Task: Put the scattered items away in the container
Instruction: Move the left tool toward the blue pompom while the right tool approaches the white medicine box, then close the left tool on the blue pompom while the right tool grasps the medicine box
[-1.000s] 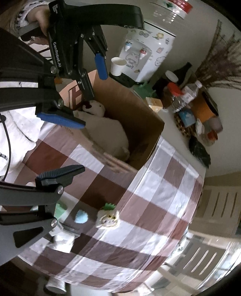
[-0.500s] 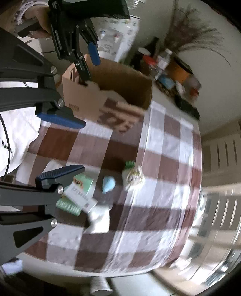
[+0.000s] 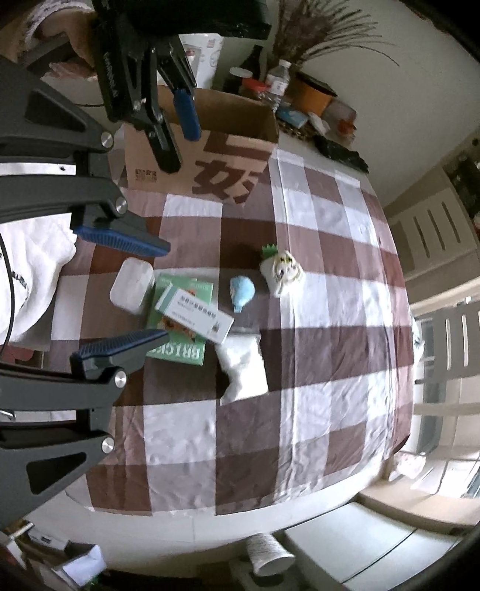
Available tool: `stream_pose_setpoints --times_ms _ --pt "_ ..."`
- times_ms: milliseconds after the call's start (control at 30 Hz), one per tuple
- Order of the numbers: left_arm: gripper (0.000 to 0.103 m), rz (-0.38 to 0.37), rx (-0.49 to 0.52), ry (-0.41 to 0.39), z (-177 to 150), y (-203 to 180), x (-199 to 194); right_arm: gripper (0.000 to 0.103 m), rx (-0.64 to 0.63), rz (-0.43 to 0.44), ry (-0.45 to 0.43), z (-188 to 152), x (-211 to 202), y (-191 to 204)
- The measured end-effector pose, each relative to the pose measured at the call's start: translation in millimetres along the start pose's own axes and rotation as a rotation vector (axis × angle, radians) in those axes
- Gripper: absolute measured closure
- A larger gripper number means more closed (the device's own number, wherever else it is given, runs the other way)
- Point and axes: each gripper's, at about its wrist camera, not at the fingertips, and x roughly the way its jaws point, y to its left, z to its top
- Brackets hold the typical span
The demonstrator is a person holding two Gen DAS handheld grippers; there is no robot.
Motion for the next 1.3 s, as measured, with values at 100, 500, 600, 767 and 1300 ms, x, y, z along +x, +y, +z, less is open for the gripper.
stream_pose_setpoints --times_ms 100,500,600,767,1300 --pt "0.031 0.001 -0.006 0.006 12 -9 18 0.061 0.033 0.019 -0.001 1 9 -13" --pt "0.032 0.027 -0.137 0.043 65 11 111 0.061 0.048 0.017 0.059 -1 95 -23" --pt "0.033 0.003 -0.168 0.074 71 14 138 0.061 0.043 0.022 0.086 -3 112 -21" --pt "0.034 0.027 -0.174 0.092 78 16 172 0.061 0.077 0.033 0.111 -3 126 -25" --pt "0.055 0.086 -0.162 0.08 79 24 207 0.054 0.112 0.038 0.127 15 155 -16"
